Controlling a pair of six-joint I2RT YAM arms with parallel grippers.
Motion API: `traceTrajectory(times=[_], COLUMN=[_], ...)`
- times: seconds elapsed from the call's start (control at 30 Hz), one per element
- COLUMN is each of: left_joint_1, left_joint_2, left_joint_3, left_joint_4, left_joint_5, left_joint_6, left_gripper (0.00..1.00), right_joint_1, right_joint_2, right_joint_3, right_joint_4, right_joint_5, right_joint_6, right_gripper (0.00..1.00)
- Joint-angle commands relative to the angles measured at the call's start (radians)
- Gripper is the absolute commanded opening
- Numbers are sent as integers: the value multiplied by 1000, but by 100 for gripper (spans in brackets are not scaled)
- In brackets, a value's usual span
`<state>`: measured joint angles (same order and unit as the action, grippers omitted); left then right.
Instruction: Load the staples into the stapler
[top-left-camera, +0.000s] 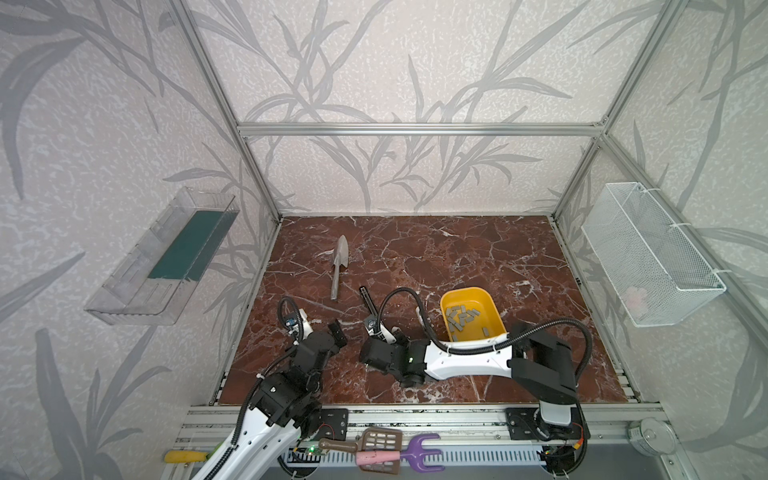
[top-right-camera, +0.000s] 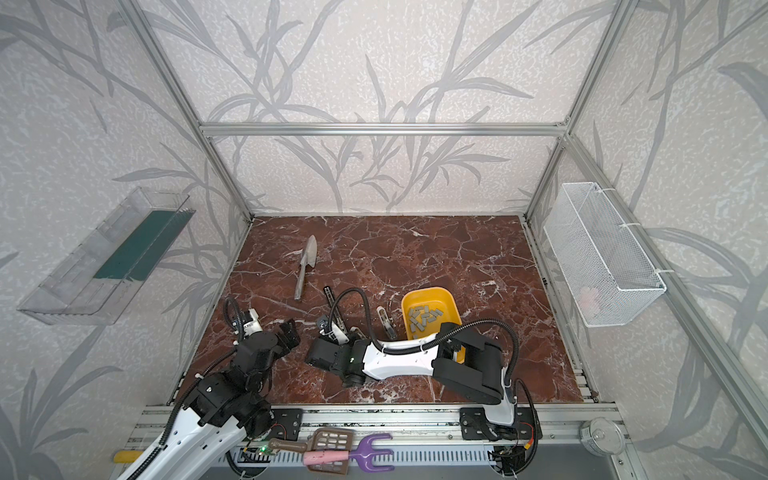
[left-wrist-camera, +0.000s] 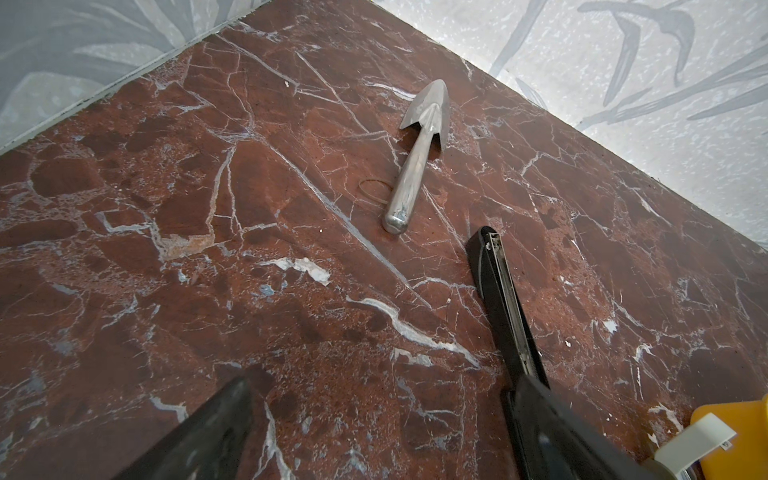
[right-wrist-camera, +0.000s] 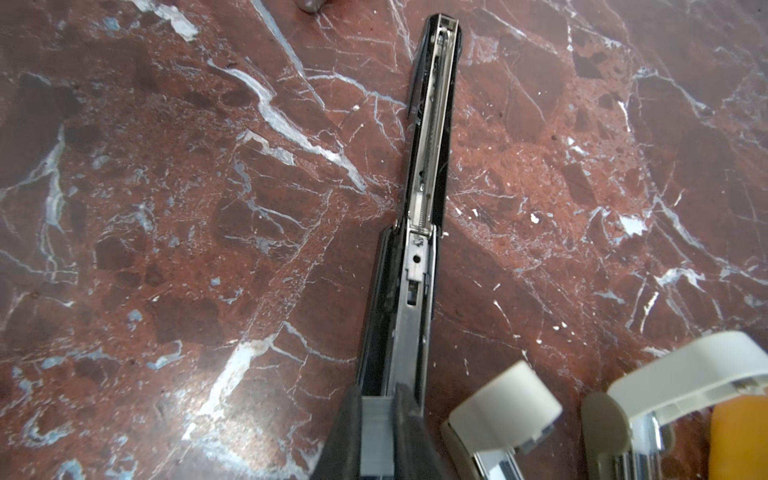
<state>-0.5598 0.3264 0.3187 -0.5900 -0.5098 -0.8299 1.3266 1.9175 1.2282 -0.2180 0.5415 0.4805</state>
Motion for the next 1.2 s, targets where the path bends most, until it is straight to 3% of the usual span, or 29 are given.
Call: traceTrajectory(times=[0.0,0.33,1.17], left_joint_1=[5,5,5], left_joint_2=[-4,-5,-6], left_joint_3=[-9,-10,-11], left_joint_4=[0,1,1], left_joint_5=[-18,-19,-18], left_joint_6=[-5,-4,-4], left_gripper=[99,99,99], right_joint_1=[-7,-50,-48], right_joint_2=[-66,-53,-11], right_joint_3=[-24,-39,-12], right_joint_4=[42,37,-17], right_joint_5=[32,-42,-40], right_joint_6=[-39,-1,55], right_gripper=[0,0,0])
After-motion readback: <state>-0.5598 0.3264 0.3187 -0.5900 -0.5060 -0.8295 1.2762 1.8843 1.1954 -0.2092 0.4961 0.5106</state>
